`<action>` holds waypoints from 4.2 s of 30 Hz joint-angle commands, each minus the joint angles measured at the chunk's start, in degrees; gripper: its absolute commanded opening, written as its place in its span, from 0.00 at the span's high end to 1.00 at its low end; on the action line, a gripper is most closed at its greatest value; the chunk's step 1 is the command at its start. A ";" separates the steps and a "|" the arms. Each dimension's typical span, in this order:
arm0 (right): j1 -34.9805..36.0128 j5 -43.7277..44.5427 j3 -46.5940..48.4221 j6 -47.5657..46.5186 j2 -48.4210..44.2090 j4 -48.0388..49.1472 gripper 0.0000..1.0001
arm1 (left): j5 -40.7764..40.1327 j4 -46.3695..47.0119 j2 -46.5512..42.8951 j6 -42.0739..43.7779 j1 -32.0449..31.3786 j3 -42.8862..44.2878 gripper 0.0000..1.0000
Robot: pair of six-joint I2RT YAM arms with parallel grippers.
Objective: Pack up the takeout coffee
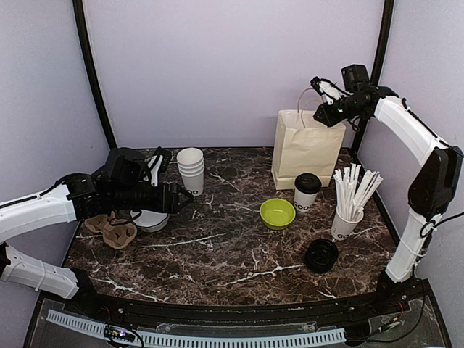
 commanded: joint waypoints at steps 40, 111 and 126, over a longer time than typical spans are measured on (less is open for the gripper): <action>16.25 -12.19 18.93 -16.93 2.06 8.16 1.00 | -10.04 -10.96 -9.99 0.26 0.07 5.75 0.29; 27.34 -18.82 15.04 -6.74 -3.08 -7.38 0.34 | -15.88 -52.46 -4.99 -3.09 20.34 20.25 0.36; 25.41 -20.28 1.03 -7.35 -7.76 -4.12 0.38 | -1.90 -37.75 5.98 -0.08 31.99 2.32 0.80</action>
